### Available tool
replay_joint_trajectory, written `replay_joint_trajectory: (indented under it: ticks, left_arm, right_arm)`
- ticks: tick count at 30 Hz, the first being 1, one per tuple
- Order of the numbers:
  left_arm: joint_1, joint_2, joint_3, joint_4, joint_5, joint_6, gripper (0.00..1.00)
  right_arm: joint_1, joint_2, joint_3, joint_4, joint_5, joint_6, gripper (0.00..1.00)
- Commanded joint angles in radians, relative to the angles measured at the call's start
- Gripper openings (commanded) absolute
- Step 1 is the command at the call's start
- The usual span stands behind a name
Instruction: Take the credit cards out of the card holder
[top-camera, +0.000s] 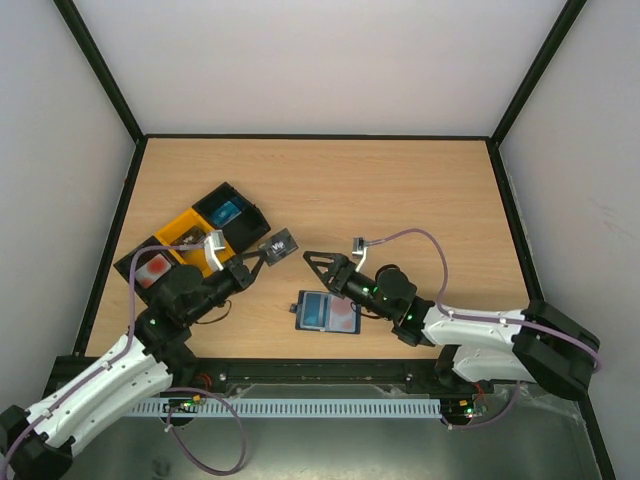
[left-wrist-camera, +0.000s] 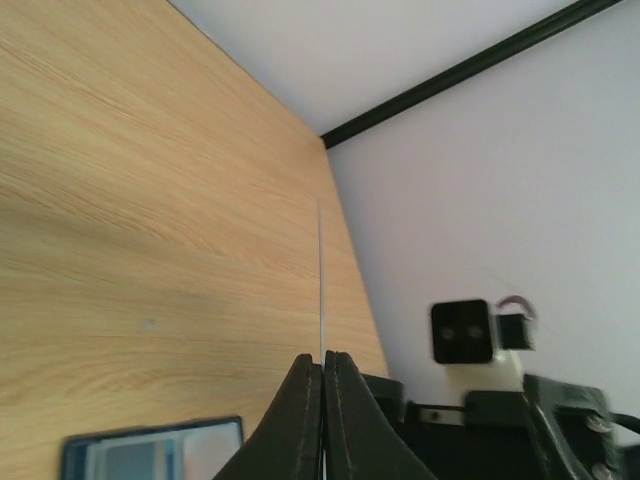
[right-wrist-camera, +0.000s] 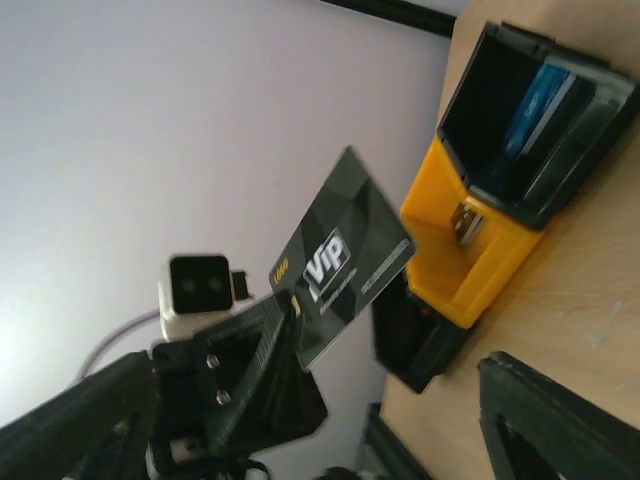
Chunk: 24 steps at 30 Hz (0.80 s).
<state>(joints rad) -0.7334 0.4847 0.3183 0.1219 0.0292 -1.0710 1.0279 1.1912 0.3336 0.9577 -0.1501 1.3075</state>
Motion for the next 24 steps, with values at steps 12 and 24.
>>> replay_joint_trajectory:
  ticks: [12, 24]
  left_arm:
    - [0.531, 0.261, 0.326, -0.42, 0.462, 0.376, 0.03]
    - [0.924, 0.383, 0.383, -0.562, 0.579, 0.537, 0.03]
  right_arm:
    - [-0.001, -0.265, -0.022, -0.363, 0.093, -0.186, 0.98]
    - [0.0, -0.346, -0.07, -0.431, 0.081, -0.192, 0.98]
